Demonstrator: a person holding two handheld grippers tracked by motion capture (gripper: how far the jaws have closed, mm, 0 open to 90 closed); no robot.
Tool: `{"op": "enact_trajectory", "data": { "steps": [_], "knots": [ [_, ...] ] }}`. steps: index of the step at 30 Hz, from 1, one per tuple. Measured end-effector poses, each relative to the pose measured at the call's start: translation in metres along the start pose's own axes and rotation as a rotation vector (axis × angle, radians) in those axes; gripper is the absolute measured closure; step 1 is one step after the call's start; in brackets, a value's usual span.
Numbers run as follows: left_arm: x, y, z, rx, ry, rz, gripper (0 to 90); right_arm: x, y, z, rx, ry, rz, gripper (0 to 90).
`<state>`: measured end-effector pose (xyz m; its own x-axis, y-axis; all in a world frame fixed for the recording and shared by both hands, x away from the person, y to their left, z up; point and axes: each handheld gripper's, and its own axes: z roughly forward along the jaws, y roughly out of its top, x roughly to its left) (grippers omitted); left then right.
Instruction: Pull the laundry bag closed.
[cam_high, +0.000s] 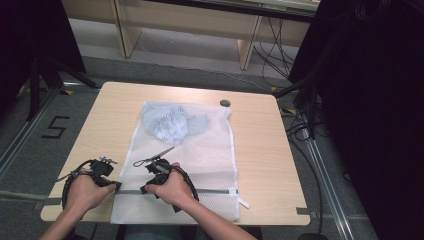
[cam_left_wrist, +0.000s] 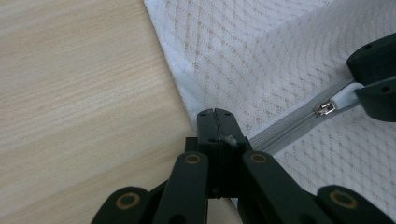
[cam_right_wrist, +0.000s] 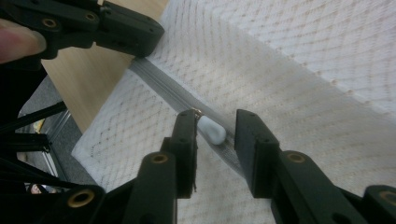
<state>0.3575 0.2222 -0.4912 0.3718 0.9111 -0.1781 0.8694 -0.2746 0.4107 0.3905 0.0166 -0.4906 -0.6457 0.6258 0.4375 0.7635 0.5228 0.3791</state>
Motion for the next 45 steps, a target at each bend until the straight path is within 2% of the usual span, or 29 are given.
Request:
{"op": "enact_trajectory", "data": {
  "steps": [1, 3, 4, 5, 10, 11, 12, 14, 15, 17, 19, 21, 22, 23, 25, 26, 28, 29, 30, 31, 32, 33, 35, 36, 37, 39, 40, 44, 45],
  "knots": [
    [0.0, 0.0, 0.0, -0.002, -0.003, 0.0, 90.0, 0.0, 0.0, 0.002, 0.016, -0.013, 0.006, 71.0],
    [0.0, 0.0, 0.001, -0.01, -0.005, -0.008, 90.0, 0.0, 0.0, 0.006, 0.023, -0.003, 0.018, 76.1],
    [-0.001, 0.0, 0.001, -0.015, -0.004, -0.013, 90.0, 0.0, 0.0, 0.006, 0.023, -0.007, -0.013, 77.5],
    [0.0, 0.0, 0.0, -0.002, -0.003, 0.002, 90.0, -0.001, 0.001, 0.007, 0.031, -0.015, -0.032, 79.7],
    [0.0, 0.0, 0.0, -0.005, -0.001, 0.0, 90.0, 0.006, 0.004, 0.007, 0.006, 0.018, -0.01, 84.4],
    [0.0, 0.0, 0.0, -0.005, 0.0, 0.0, 90.0, 0.006, 0.005, 0.007, 0.016, 0.0, -0.036, 84.3],
    [0.0, 0.0, 0.0, -0.006, 0.001, 0.003, 90.0, 0.007, 0.005, 0.008, 0.017, 0.002, -0.031, 84.3],
    [0.0, 0.0, 0.0, -0.005, -0.001, 0.0, 90.0, 0.008, 0.006, 0.007, 0.029, -0.026, -0.066, 85.0],
    [0.0, 0.0, 0.0, -0.005, -0.001, 0.0, 90.0, 0.01, 0.007, 0.008, 0.022, -0.028, -0.068, 86.6],
    [-0.001, 0.0, 0.001, -0.006, 0.004, 0.009, 90.0, 0.011, 0.006, 0.008, 0.031, -0.05, -0.057, 86.7],
    [-0.001, 0.001, 0.001, -0.002, 0.008, 0.024, 90.0, 0.013, 0.006, 0.008, 0.034, -0.057, -0.069, 86.9],
    [-0.002, 0.001, 0.0, 0.004, 0.015, 0.022, 90.0, 0.013, 0.006, 0.007, 0.045, -0.052, -0.061, 87.0],
    [-0.002, 0.0, 0.0, -0.003, 0.013, 0.021, 90.0, 0.012, 0.005, 0.005, 0.039, -0.059, -0.086, 87.0],
    [-0.002, 0.0, 0.0, -0.004, 0.013, 0.019, 90.0, 0.013, 0.005, 0.005, 0.041, -0.067, -0.076, 87.0],
    [-0.002, 0.0, 0.0, -0.003, 0.013, 0.02, 90.0, 0.013, 0.004, 0.001, 0.04, -0.082, -0.093, 87.1],
    [-0.002, 0.0, 0.0, 0.0, 0.014, 0.024, 90.0, 0.015, 0.004, -0.001, 0.044, -0.089, -0.075, 87.1],
    [-0.002, 0.0, 0.0, -0.001, 0.014, 0.023, 90.0, 0.014, 0.003, -0.006, 0.04, -0.091, -0.074, 87.1],
    [-0.002, 0.0, 0.0, -0.002, 0.014, 0.021, 90.0, 0.011, 0.003, -0.007, 0.028, -0.095, -0.104, 87.1],
    [-0.002, 0.0, 0.001, -0.009, 0.013, 0.017, 90.0, 0.013, 0.002, -0.009, 0.041, -0.092, -0.06, 87.0],
    [-0.002, 0.0, 0.001, -0.008, 0.01, 0.02, 90.0, 0.012, 0.001, -0.01, 0.034, -0.09, -0.077, 87.1],
    [-0.003, 0.0, 0.001, -0.015, 0.018, 0.003, 90.0, 0.01, 0.0, -0.012, 0.023, -0.09, -0.092, 87.1],
    [-0.002, 0.0, 0.0, -0.004, 0.014, 0.017, 90.0, 0.01, -0.001, -0.014, 0.031, -0.1, -0.097, 87.1],
    [-0.002, 0.0, 0.001, -0.011, 0.011, 0.018, 90.0, 0.011, -0.002, -0.017, 0.04, -0.102, -0.07, 87.0],
    [-0.002, 0.0, 0.001, -0.01, 0.012, 0.017, 90.0, 0.009, -0.002, -0.018, 0.035, -0.1, -0.087, 87.1],
    [-0.002, 0.0, 0.0, -0.005, 0.014, 0.021, 90.0, 0.01, -0.003, -0.019, 0.04, -0.098, -0.069, 87.0],
    [-0.002, 0.0, 0.0, -0.005, 0.014, 0.018, 90.0, 0.007, -0.004, -0.021, 0.029, -0.094, -0.091, 87.0],
    [-0.002, 0.0, 0.0, -0.005, 0.013, 0.021, 90.0, 0.009, -0.004, -0.022, 0.037, -0.098, -0.065, 87.0],
    [-0.002, 0.0, 0.0, -0.008, 0.012, 0.019, 90.0, 0.008, -0.005, -0.025, 0.033, -0.105, -0.08, 87.0],
    [-0.002, 0.0, 0.0, -0.005, 0.012, 0.019, 90.0, 0.006, -0.005, -0.025, 0.023, -0.105, -0.104, 87.0]
  ]
}}
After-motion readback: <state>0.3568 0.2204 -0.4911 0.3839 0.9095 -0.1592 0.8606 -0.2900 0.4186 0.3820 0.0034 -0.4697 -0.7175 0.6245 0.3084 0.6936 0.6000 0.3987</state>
